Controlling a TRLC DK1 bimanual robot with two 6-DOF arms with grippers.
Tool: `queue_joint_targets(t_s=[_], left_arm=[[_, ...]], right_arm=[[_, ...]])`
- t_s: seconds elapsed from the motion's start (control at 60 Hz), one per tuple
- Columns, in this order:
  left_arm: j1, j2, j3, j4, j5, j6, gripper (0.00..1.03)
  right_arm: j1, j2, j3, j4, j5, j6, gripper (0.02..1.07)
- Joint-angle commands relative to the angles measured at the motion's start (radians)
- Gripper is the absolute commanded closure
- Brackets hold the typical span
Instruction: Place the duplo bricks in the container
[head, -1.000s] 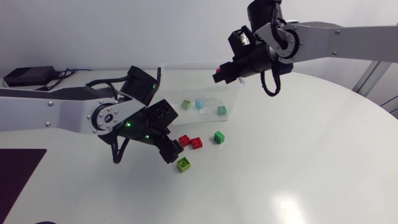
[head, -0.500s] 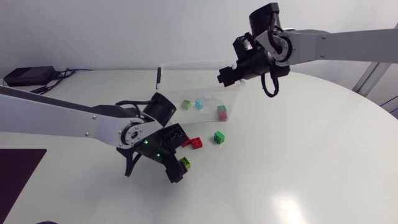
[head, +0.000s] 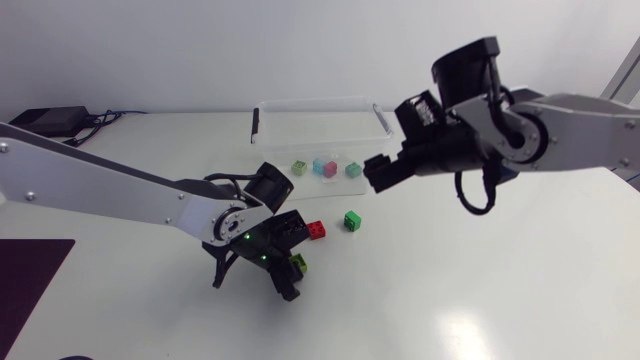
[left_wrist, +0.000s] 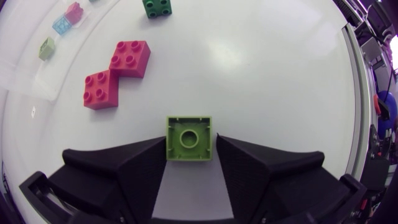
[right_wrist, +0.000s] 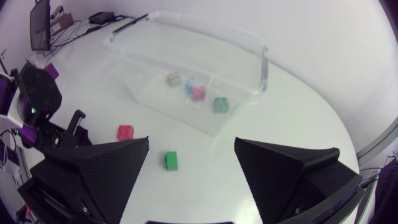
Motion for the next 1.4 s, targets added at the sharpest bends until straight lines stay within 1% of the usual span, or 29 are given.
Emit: queue_joint_targets(t_s=[0.0, 0.167, 0.25, 0.35, 0.383, 0.433, 0.483, 0.6, 0.667, 0.767, 0.8, 0.85, 0.9, 0.95, 1.0, 1.017, 1.033, 1.083, 1.133, 1.35, 1.367, 1.383], left_arm=[[-0.005, 0.038, 0.012, -0.001, 0.005, 0.014, 0.68], [0.001, -0.005, 0.002, -0.001, 0.023, 0.014, 0.70], [0.006, -0.042, -0.008, -0.001, 0.028, 0.014, 0.70], [0.018, -0.097, -0.014, -0.004, 0.031, 0.008, 0.70], [0.029, -0.127, -0.013, -0.004, 0.031, 0.003, 0.70], [0.044, -0.160, -0.008, -0.004, 0.032, -0.003, 0.70], [0.061, -0.194, -0.001, -0.005, 0.034, -0.007, 0.70], [0.097, -0.260, 0.027, -0.005, 0.038, -0.032, 0.70], [0.118, -0.288, 0.049, -0.005, 0.038, -0.049, 0.70], [0.143, -0.317, 0.079, -0.001, 0.038, -0.070, 0.70], [0.155, -0.324, 0.090, 0.016, 0.038, -0.092, 0.70], [0.166, -0.329, 0.101, 0.033, 0.038, -0.098, 0.70], [0.182, -0.329, 0.116, 0.050, 0.038, -0.119, 0.70], [0.201, -0.329, 0.141, 0.071, 0.035, -0.142, 0.70], [0.219, -0.328, 0.157, 0.099, 0.034, -0.170, 0.70], [0.224, -0.324, 0.168, 0.113, 0.025, -0.178, 0.70], [0.227, -0.323, 0.174, 0.122, 0.020, -0.185, 0.70], [0.236, -0.314, 0.188, 0.147, 0.012, -0.199, 0.70], [0.242, -0.298, 0.213, 0.174, -0.006, -0.222, 0.70], [0.236, -0.203, 0.320, 0.212, -0.043, -0.267, 0.70], [0.233, -0.193, 0.329, 0.212, -0.045, -0.267, 0.70], [0.233, -0.188, 0.332, 0.212, -0.045, -0.268, 0.70]], right_arm=[[0.017, 0.007, -0.070, 0.045, -0.002, 0.015, 0.07], [0.041, 0.099, -0.113, 0.101, -0.002, 0.012, 0.07], [0.044, 0.163, -0.118, 0.137, -0.002, 0.009, 0.10], [0.049, 0.228, -0.109, 0.153, -0.002, 0.009, 0.11], [0.050, 0.248, -0.106, 0.163, -0.002, 0.008, 0.13], [0.050, 0.274, -0.100, 0.174, -0.001, 0.006, 0.14], [0.050, 0.303, -0.090, 0.179, -0.002, 0.002, 0.16], [0.058, 0.349, -0.064, 0.180, -0.001, -0.002, 0.17], [0.060, 0.375, -0.046, 0.179, -0.001, -0.003, 0.22], [0.066, 0.407, -0.017, 0.177, 0.001, -0.005, 0.22], [0.066, 0.419, -0.004, 0.176, 0.001, -0.006, 0.23], [0.066, 0.432, 0.008, 0.176, 0.001, -0.006, 0.30], [0.069, 0.441, 0.017, 0.176, 0.002, -0.008, 0.34], [0.072, 0.456, 0.029, 0.176, 0.005, -0.011, 0.45], [0.072, 0.465, 0.037, 0.174, 0.007, -0.009, 0.53], [0.072, 0.468, 0.042, 0.174, 0.007, -0.009, 0.59], [0.072, 0.473, 0.043, 0.174, 0.007, -0.009, 0.63], [0.075, 0.481, 0.046, 0.173, 0.008, -0.011, 0.69], [0.079, 0.492, 0.048, 0.171, 0.011, -0.012, 0.79], [0.086, 0.481, 0.022, 0.165, 0.031, -0.023, 0.83], [0.086, 0.472, 0.017, 0.165, 0.030, -0.025, 0.87], [0.086, 0.459, 0.009, 0.167, 0.030, -0.025, 0.87]])
